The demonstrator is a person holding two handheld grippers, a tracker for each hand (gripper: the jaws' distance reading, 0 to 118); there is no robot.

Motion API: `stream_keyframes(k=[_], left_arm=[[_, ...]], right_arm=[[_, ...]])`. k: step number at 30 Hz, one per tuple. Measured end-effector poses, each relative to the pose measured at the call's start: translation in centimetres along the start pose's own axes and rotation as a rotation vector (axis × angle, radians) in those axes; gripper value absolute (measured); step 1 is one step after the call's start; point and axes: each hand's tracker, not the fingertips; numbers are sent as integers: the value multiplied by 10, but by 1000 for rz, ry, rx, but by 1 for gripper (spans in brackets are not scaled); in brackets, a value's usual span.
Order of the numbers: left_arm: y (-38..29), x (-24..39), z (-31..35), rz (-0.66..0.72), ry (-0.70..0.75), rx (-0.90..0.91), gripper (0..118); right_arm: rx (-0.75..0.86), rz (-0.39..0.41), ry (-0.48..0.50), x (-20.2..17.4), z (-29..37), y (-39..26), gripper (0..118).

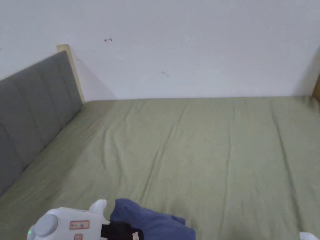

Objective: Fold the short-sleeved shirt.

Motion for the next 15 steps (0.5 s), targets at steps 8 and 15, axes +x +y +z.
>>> stream_keyframes(k=[8, 15], left_arm=[[45, -60, 98, -87, 604, -64, 13], [44, -103, 132, -141, 1056, -108, 118]], right_arm=[[51, 69, -39, -33, 20, -1, 0], [56, 57, -81, -44, 17, -5, 0]])
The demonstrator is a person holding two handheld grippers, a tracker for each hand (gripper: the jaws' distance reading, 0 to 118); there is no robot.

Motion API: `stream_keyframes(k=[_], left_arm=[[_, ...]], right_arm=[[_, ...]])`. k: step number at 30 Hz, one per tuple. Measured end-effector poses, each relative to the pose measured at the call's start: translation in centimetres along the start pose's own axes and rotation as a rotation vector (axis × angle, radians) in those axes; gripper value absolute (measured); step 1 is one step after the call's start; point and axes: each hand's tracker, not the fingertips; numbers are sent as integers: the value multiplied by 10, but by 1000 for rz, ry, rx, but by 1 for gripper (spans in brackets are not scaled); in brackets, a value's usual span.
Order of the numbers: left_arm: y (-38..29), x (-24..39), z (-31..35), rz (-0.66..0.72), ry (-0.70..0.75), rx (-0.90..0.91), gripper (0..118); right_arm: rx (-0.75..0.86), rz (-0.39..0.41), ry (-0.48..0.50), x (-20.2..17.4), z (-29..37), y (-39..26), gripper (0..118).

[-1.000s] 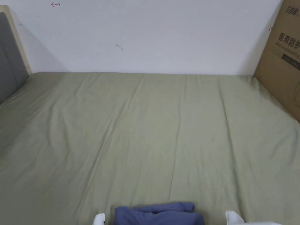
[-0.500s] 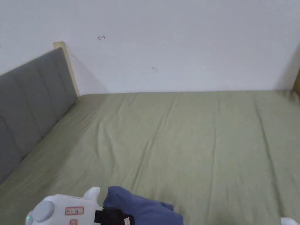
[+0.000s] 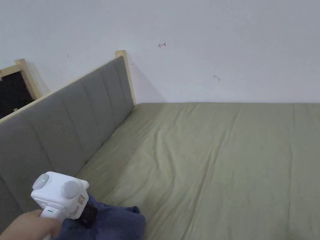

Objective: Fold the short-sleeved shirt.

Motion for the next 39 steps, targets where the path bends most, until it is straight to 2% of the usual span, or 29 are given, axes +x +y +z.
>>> stream_keyframes(k=[3, 5, 9, 11, 13, 14, 16, 18, 21, 22, 25, 28, 31, 36, 37, 39], left_arm=[[-10, -14, 9, 29, 8, 85, 114], [-15, -17, 20, 60, -18, 79, 114], [-20, 2, 44, 56, -61, 123, 114], [-24, 28, 56, 63, -134, 166, 113], [-26, 64, 74, 74, -320, 164, 105], [-29, 85, 82, 76, -394, 182, 80], [-40, 134, 103, 94, -531, 254, 0], [-45, 180, 122, 94, -626, 298, 0], [-45, 239, 160, 18, -661, 393, 0], [-43, 254, 176, 5, -659, 451, 0], [-38, 284, 226, 14, -633, 648, 0], [-33, 300, 273, 72, -552, 854, 0], [-37, 312, 304, 62, -408, 1043, 0], [-70, 324, 319, 136, -248, 1219, 0], [-78, 326, 319, 131, -225, 1259, 0], [-93, 330, 319, 124, -197, 1307, 0]], right_arm=[[-9, -8, 5, -2, 0, -2, 0], [-12, 3, -1, -2, 1, -2, 0], [4, 23, -11, -2, 8, -1, 0], [22, 35, -16, -2, 13, 0, 0], [40, 53, -24, -1, 19, 1, 0], [45, 67, -32, -1, 23, 3, 0], [58, 96, -52, -4, 30, 4, 0], [71, 101, -59, -2, 39, 8, 0], [88, 119, -55, -10, 57, 17, 0], [129, 151, -118, -15, 65, 23, 0], [271, 255, -172, -35, 94, 35, 0], [457, 322, -176, -58, 127, 46, 0], [640, 384, -147, -71, 149, 50, 0], [955, 579, -181, -62, 148, 29, 0], [1006, 596, -211, -60, 144, 21, 0], [1038, 570, -299, -58, 138, 14, 0]])
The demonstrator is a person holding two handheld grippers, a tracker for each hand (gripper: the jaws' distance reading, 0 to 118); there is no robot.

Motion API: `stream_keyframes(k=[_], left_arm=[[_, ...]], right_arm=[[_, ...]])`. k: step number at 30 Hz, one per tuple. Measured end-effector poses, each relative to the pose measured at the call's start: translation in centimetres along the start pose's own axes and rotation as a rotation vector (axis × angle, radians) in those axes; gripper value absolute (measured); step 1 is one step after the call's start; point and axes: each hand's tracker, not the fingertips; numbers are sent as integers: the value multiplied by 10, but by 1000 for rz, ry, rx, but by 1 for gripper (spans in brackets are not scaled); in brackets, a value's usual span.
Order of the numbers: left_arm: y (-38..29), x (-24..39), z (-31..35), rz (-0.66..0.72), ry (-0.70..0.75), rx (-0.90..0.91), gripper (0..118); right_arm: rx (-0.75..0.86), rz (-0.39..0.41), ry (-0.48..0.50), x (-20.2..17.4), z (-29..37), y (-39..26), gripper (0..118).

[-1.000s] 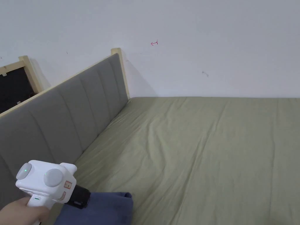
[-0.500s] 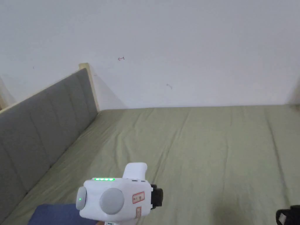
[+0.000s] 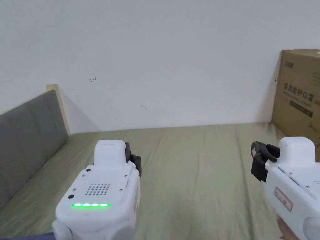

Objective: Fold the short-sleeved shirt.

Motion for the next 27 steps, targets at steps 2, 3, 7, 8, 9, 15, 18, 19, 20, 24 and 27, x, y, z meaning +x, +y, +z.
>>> stream_keyframes(k=[2, 3, 7, 8, 9, 15, 18, 19, 20, 24, 27], left_arm=[[-5, 4, 10, -17, 36, 34, 0], [-6, 5, 14, -12, 45, 45, 0], [-5, 6, 19, -6, 23, 45, 16], [-6, 8, 20, -8, 27, 41, 47], [-5, 8, 20, -4, 30, 37, 80], [-20, 9, 25, 31, 7, 26, 118], [-18, 10, 23, 23, -3, 9, 118], [-21, 11, 23, 16, -8, 7, 118], [-23, 12, 23, 11, -11, 5, 118], [-22, 15, 22, 6, -28, 0, 118], [-17, 15, 22, 23, -44, -1, 118]], right_arm=[[-17, -6, 17, -4, 0, -5, 0], [-22, -8, 17, -4, -1, -8, 0], [-36, 8, -24, -12, 2, -13, 35], [-34, 9, -23, -12, 3, -13, 61], [-31, 11, -25, -13, 5, -14, 83], [8, 70, -45, -26, 16, -9, 118], [2, 87, -54, -27, 19, -9, 118], [0, 83, -57, -26, 20, -9, 118], [-1, 76, -59, -26, 20, -9, 118], [-20, 63, -56, -25, 19, -10, 118], [-28, 55, -64, -24, 20, -10, 118]])
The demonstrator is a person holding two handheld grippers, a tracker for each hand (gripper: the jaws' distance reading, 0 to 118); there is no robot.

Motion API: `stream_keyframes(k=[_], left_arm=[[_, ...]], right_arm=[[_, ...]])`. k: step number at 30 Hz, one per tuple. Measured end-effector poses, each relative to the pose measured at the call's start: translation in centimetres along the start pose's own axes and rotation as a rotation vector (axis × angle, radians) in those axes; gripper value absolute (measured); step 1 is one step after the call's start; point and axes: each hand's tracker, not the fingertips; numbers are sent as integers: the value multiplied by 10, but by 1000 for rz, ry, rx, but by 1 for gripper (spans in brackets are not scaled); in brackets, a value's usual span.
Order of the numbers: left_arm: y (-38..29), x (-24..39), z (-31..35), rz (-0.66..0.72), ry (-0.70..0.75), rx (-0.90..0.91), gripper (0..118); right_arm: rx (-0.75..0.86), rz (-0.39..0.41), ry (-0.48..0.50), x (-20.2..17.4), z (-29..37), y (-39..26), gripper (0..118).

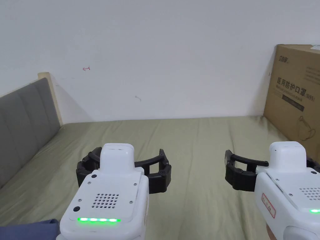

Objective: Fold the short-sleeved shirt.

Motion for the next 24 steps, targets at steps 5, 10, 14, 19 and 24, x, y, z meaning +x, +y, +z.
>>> stream_keyframes(k=[5, 10, 14, 19, 24], left_arm=[[1, -5, -3, 30, -32, -19, 118], [4, -4, -8, 55, 3, -54, 118], [4, -10, -11, 76, 22, -71, 118], [6, -18, -11, 115, 20, -62, 118], [8, -20, -11, 127, 20, -65, 118]], right_arm=[[-5, 0, -15, 0, 1, 3, 118], [-14, 7, -18, -2, 0, 6, 118], [-22, 7, -17, -3, 0, 5, 118], [-35, 6, -12, -5, -2, 3, 118], [-48, 8, -1, -8, -3, 2, 118]])
